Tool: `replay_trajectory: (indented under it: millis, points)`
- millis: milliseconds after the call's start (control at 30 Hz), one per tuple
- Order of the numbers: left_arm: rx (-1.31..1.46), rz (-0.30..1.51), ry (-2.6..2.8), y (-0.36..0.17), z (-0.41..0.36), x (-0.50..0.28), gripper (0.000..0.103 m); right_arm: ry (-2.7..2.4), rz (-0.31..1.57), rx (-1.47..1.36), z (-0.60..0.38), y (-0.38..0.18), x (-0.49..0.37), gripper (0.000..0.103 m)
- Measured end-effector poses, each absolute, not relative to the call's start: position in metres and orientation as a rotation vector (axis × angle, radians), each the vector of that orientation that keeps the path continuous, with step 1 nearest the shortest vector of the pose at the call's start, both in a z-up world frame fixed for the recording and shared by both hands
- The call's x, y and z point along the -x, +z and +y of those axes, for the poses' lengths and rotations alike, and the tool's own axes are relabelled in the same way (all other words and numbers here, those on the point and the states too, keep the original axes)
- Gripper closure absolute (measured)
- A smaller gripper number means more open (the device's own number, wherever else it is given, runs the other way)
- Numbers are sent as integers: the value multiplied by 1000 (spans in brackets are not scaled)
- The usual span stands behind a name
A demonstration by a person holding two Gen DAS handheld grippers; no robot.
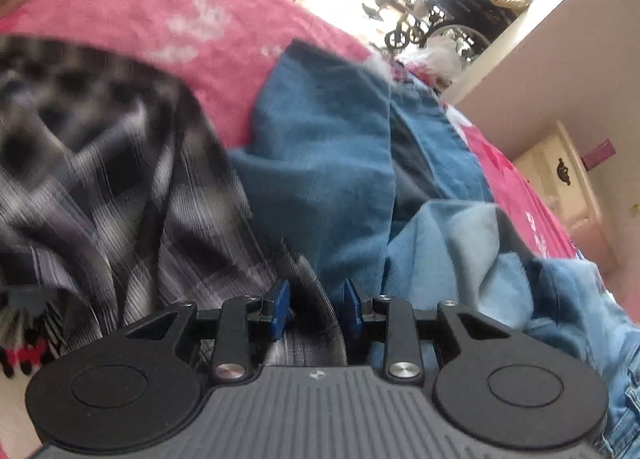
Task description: Fold clothes
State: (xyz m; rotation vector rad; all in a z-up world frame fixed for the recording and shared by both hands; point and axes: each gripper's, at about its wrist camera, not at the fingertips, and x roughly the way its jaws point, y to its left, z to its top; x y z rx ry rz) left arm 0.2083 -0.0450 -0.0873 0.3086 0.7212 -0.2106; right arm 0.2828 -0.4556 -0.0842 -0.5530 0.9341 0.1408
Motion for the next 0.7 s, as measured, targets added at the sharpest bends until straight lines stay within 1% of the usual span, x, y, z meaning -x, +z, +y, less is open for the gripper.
replay_trajectory:
  millis: [133, 433, 567, 700]
  points:
    - [-302, 722, -211, -87, -44, -210, 51, 177, 956, 590, -459, -79, -287, 71]
    - [-308, 720, -208, -88, -45, -209, 51, 245, 1038, 759, -451, -100, -294, 72]
    - [-312, 719, -206, -88, -45, -208, 51, 262, 1045, 783, -442, -104, -302, 72]
    - [-314, 716, -207, -89, -45, -208, 51, 288, 1090, 806, -437, -117, -311, 72]
